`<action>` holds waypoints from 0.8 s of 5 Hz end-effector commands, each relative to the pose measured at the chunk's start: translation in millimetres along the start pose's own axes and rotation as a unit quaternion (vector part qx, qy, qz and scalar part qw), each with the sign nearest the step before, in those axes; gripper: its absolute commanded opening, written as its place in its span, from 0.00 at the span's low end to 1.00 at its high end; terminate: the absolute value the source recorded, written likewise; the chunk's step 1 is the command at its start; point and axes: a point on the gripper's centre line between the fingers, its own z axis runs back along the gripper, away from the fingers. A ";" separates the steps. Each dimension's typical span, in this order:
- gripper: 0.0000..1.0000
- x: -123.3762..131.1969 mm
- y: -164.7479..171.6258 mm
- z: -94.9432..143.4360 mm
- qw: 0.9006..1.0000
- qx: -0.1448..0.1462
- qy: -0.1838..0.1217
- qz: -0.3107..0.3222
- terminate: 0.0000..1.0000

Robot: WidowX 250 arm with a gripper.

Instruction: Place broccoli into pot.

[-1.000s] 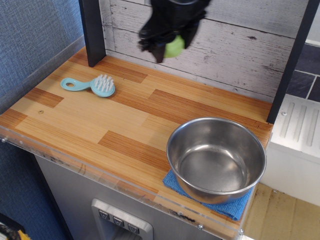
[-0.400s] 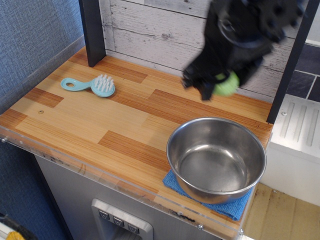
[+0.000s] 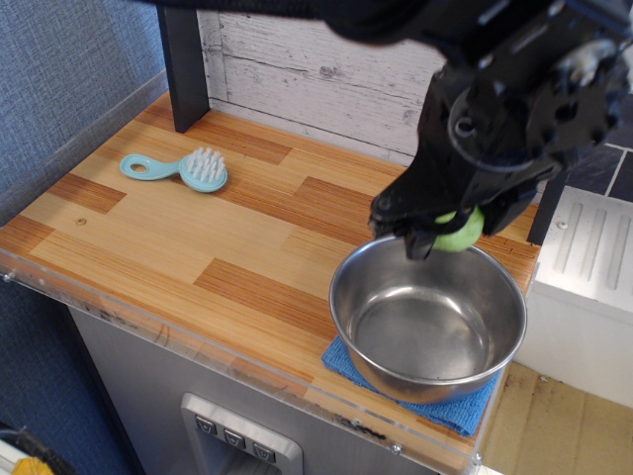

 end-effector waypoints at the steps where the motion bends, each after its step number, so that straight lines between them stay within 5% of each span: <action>1: 0.00 -13.2 9.9 -17.4 1.000 0.012 0.013 0.001 0.00; 4: 0.00 -37.0 18.1 -53.3 0.998 0.055 0.040 -0.015 0.00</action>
